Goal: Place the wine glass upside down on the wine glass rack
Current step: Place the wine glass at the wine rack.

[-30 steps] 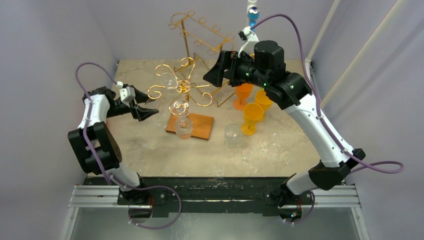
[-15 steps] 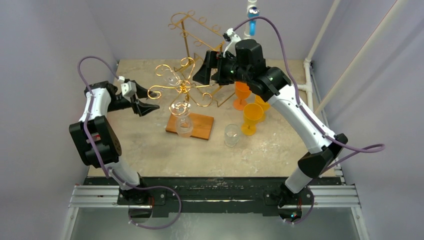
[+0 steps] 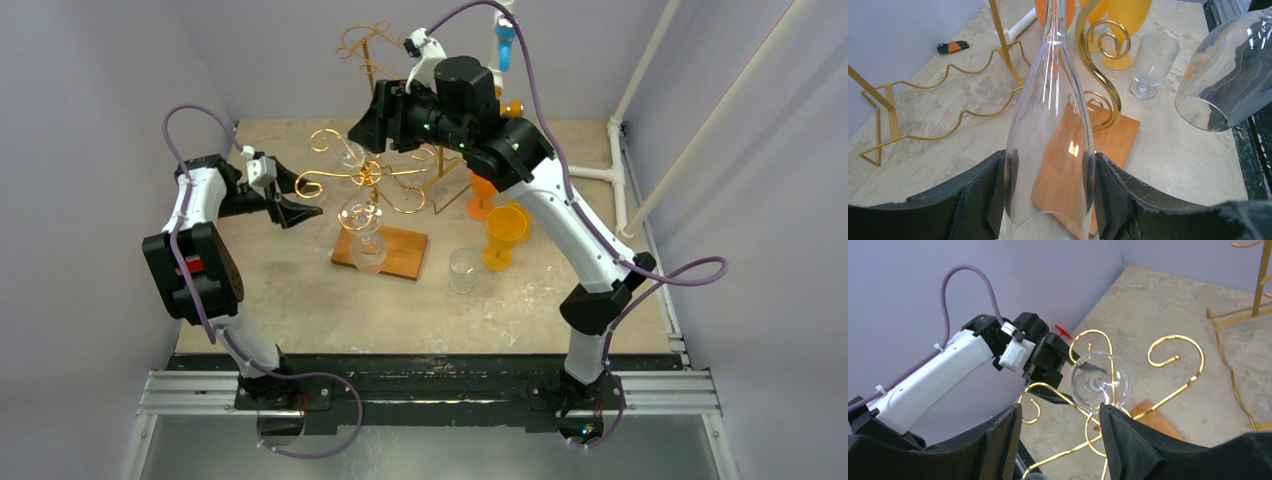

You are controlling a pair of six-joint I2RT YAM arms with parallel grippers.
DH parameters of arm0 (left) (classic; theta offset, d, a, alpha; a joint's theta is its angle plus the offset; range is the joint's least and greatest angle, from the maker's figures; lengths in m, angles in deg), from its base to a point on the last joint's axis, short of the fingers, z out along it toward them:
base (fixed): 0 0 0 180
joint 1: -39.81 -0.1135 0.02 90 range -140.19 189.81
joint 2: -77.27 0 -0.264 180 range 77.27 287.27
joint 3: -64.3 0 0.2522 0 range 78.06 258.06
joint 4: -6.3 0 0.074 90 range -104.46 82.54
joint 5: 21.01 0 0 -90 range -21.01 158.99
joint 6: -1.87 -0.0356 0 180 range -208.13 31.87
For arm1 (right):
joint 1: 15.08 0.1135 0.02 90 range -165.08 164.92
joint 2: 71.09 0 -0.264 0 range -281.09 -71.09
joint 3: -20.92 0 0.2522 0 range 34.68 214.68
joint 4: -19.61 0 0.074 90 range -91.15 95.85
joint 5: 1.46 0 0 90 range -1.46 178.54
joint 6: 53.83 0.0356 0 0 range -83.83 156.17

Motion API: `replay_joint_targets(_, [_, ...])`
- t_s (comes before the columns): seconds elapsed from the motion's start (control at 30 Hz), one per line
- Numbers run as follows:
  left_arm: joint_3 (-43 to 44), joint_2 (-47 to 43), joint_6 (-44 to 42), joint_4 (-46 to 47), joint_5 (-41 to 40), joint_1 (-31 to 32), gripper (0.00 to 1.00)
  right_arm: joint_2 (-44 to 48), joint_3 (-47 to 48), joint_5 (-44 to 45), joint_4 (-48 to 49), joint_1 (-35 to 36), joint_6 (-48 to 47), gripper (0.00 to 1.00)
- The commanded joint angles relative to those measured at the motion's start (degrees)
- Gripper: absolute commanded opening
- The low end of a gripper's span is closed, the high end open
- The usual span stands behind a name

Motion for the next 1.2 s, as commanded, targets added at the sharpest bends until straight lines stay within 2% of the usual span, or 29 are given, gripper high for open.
replay_joint_targets(0.0, [3.0, 1.1, -2.6, -0.5, 5.4, 0.2, 0.00, -4.7, 6.7, 2.1, -1.1, 1.9, -3.2, 0.65])
replay_joint_targets(0.23, [6.5, 3.5, -1.0, -0.5, 5.4, 0.2, 0.00, -8.3, 7.7, 2.3, -0.3, 3.3, -4.9, 0.60])
replay_joint_targets(1.17, [14.5, 8.8, 0.5, -0.5, 5.4, 1.6, 0.00, -11.4, 10.1, 4.3, 1.8, 4.2, -5.5, 0.61])
